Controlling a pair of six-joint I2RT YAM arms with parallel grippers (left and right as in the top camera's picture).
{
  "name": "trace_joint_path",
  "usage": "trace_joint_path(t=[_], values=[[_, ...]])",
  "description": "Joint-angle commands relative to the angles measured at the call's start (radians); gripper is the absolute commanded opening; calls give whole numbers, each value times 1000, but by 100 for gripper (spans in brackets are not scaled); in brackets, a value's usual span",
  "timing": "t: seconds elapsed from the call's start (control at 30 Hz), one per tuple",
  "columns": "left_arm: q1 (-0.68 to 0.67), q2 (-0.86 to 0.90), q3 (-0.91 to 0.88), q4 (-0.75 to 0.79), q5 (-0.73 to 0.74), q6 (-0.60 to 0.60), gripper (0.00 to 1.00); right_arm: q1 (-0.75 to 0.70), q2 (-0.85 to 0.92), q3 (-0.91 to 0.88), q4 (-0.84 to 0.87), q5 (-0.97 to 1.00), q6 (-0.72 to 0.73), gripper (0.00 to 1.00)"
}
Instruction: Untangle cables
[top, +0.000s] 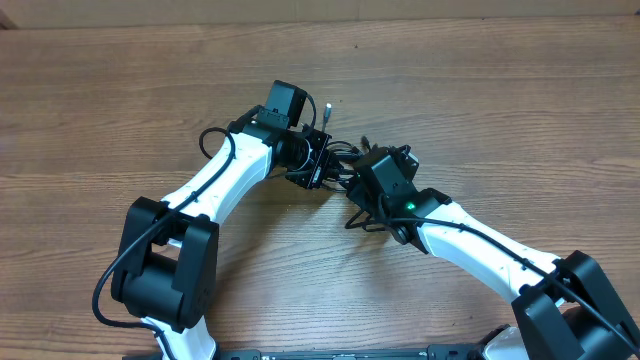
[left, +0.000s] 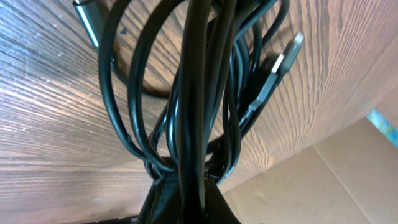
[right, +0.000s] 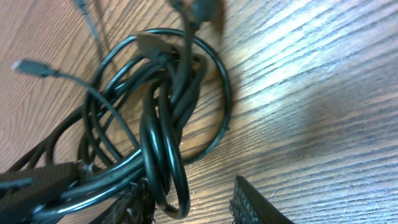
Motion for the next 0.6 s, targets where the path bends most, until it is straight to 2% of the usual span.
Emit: trace_joint_path(t=[0.0,0.43,0.57], values=[[3,-31,24,-8,77,55,4,-13,15,-3,0,34,30,38],[9,-31,24,4,222,87,4,-33,24,-3,-2,34,44,39],[13,-31,24,5,188,118,4,-39,24,-3,2,34,44,48]])
